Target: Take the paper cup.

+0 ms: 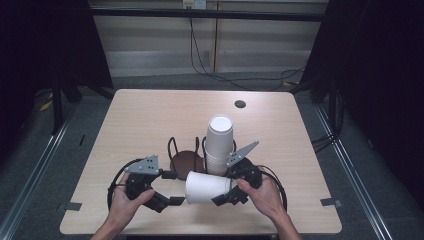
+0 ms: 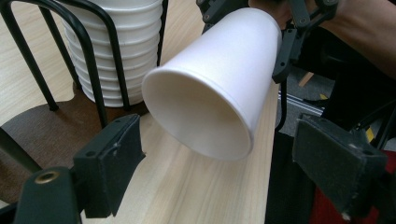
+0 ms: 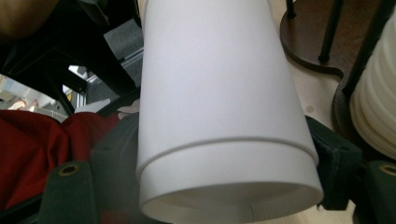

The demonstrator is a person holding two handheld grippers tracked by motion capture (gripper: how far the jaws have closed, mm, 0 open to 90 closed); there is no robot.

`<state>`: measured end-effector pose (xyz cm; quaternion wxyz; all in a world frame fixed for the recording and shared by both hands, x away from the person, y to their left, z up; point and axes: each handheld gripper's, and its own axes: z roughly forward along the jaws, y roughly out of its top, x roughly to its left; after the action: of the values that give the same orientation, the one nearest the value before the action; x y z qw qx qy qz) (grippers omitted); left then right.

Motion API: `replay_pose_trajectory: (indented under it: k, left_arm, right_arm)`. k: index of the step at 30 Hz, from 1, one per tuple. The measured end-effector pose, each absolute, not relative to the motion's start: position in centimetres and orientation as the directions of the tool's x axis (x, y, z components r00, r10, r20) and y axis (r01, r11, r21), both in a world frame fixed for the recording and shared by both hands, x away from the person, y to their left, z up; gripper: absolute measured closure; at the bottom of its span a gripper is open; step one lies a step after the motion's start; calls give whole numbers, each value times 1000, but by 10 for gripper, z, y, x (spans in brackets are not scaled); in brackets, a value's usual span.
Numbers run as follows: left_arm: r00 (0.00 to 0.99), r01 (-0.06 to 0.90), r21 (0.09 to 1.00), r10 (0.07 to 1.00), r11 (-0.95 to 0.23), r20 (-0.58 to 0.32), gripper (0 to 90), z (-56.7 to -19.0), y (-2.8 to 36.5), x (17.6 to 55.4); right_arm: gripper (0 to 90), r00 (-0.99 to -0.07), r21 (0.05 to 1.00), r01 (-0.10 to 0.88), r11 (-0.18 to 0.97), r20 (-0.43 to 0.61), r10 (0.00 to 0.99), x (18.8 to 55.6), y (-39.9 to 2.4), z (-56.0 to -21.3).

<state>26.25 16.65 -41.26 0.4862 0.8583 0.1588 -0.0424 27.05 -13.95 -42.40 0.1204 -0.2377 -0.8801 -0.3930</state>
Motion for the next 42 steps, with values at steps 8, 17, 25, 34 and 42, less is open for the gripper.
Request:
replay_pose_trajectory:
  k: [8, 17, 25, 34, 42]
  left_arm:
    - [940, 328, 841, 234, -429, -248, 158, -416, 167, 262]
    - [940, 321, 867, 236, -381, -245, 157, -417, 169, 262]
    - [939, 328, 871, 232, -365, -256, 156, -420, 167, 261]
    - [939, 324, 882, 232, -343, -255, 156, -419, 166, 260]
    - [945, 310, 887, 213, -342, -248, 156, -420, 163, 258]
  right_arm:
    - [240, -862, 664, 508, 550, 388, 328, 270, -142, -422]
    - [240, -872, 721, 488, 492, 375, 316, 268, -145, -419]
    - [239, -882, 756, 467, 459, 363, 300, 267, -145, -418]
    - [240, -891, 796, 451, 404, 375, 256, 267, -145, -420]
    - [240, -901, 821, 432, 373, 376, 217, 266, -144, -420]
